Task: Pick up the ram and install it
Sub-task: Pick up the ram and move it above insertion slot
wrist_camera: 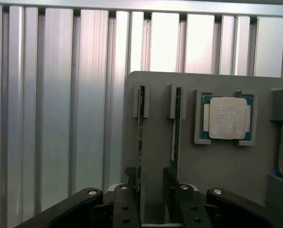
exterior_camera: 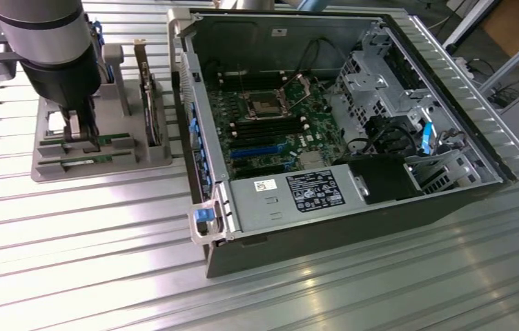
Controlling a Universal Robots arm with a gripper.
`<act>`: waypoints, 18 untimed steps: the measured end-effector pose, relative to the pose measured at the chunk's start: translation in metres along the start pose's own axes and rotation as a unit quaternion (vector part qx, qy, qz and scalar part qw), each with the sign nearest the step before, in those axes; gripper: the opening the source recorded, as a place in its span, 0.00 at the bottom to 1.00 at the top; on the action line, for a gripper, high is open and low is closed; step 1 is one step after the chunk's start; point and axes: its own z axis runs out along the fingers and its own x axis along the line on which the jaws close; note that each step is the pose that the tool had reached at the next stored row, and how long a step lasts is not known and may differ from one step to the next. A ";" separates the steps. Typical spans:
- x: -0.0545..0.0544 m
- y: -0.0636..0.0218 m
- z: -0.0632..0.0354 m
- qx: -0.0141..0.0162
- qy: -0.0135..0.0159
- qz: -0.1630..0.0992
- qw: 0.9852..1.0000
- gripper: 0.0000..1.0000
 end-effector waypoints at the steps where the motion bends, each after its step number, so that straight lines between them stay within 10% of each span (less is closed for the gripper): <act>1: 0.000 0.0000 0.0013 0.000 0.000 -0.001 1.000 0.36; 18: 0.016 0.0028 0.0159 0.000 0.000 -0.013 1.000 0.36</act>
